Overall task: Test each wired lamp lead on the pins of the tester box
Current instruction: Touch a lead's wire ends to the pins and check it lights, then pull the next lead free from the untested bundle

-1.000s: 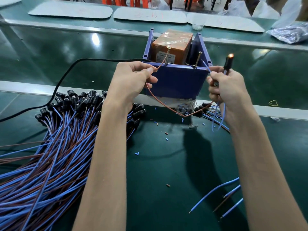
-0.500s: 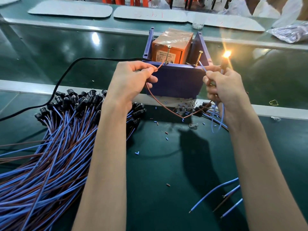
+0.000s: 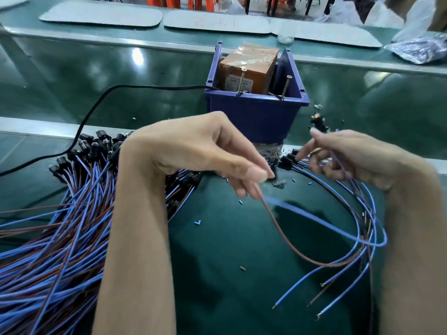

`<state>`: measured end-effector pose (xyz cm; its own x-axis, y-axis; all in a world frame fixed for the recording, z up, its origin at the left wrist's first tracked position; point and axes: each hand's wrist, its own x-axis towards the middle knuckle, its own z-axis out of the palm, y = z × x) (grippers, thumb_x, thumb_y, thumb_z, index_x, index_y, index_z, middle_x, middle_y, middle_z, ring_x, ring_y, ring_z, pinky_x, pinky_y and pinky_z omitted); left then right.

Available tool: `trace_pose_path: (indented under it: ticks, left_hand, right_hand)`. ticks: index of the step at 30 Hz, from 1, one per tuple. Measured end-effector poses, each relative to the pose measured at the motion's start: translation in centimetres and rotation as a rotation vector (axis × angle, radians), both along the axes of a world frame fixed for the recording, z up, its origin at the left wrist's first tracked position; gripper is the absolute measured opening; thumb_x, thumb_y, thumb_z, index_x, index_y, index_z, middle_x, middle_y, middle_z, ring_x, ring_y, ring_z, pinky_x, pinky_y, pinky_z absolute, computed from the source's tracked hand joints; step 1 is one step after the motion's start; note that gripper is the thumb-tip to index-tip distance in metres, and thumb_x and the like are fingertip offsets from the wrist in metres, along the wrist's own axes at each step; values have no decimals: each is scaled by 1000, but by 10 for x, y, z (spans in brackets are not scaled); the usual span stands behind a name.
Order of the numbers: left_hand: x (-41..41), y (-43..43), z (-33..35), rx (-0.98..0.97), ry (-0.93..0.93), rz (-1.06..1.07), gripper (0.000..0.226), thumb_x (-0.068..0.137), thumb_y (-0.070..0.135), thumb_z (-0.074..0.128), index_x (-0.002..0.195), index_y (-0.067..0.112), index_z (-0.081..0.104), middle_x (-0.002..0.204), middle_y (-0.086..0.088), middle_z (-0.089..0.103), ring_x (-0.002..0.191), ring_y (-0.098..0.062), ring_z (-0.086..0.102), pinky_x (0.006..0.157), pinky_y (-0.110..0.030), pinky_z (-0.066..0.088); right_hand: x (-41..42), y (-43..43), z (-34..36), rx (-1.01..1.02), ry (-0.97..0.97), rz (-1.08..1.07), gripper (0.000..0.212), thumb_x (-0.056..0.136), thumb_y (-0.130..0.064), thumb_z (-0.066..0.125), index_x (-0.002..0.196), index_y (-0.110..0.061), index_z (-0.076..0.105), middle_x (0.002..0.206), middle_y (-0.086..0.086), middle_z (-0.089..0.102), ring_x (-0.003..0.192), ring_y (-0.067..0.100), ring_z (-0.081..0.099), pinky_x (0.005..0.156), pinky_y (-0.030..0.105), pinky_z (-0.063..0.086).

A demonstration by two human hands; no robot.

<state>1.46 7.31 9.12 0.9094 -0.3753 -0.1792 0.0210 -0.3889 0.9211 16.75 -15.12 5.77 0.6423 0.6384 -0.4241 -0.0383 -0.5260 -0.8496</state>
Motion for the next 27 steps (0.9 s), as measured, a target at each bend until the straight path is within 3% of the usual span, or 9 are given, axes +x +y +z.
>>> trace_pose_path:
  ticks: [2,4,6,11,14,20,23,25,27]
  left_hand:
    - [5,-3,-3,37,19,69,35,71,42,79,95,16,76,83,-1,76,71,-9,70,65,-10,46]
    - [12,-7,-8,131,68,138,51,62,58,77,93,18,77,83,4,76,76,-6,71,65,-10,46]
    - [19,-6,-18,251,104,189,54,61,64,65,90,20,77,83,8,75,82,-5,70,72,-14,51]
    - [32,-5,-33,293,51,316,27,87,44,61,93,21,73,85,8,75,82,-6,69,77,-17,54]
    - [34,-7,-34,210,-16,379,22,92,38,58,99,21,70,87,7,75,83,-8,69,74,-13,52]
    - [32,-1,-34,263,-30,409,14,94,27,59,99,18,67,87,0,74,76,-9,66,84,-26,50]
    - [25,16,-37,488,26,458,12,89,27,64,100,23,67,85,1,73,78,-13,64,88,-32,51]
    - [19,26,-39,556,85,517,14,85,30,68,98,26,67,80,3,72,78,-13,64,84,-32,51]
    - [14,33,-40,568,123,560,14,84,32,69,96,26,66,73,5,69,72,-11,62,72,-27,47]
  right_hand:
    - [1,1,-12,-181,-60,-16,34,93,-39,52,87,-8,63,59,5,56,37,5,42,34,13,34]
    - [4,2,-20,-208,-111,-63,19,92,-25,61,89,-6,59,69,9,58,46,8,52,44,15,46]
    - [8,1,-22,-197,-213,-60,12,89,-17,66,92,-7,61,75,10,62,55,11,60,52,16,49]
    - [14,3,-19,-420,-497,62,20,84,-25,72,102,-19,65,88,-5,65,85,18,61,77,27,43]
    - [9,8,-16,-479,-571,81,22,84,-30,72,102,-23,62,93,-5,64,90,16,57,78,24,36]
    - [-38,57,-6,-88,-727,225,16,80,-17,75,95,-17,69,78,-8,64,72,10,55,62,15,40]
    - [-68,94,-27,-78,-834,388,31,81,-20,74,108,-11,60,93,-2,53,87,18,54,76,25,44]
    - [-77,105,-39,4,-762,383,38,82,-18,74,115,-10,57,102,0,55,89,19,58,79,27,45]
    - [-80,109,-47,130,-644,328,35,81,-12,75,112,-10,60,101,0,60,80,15,60,71,16,43]
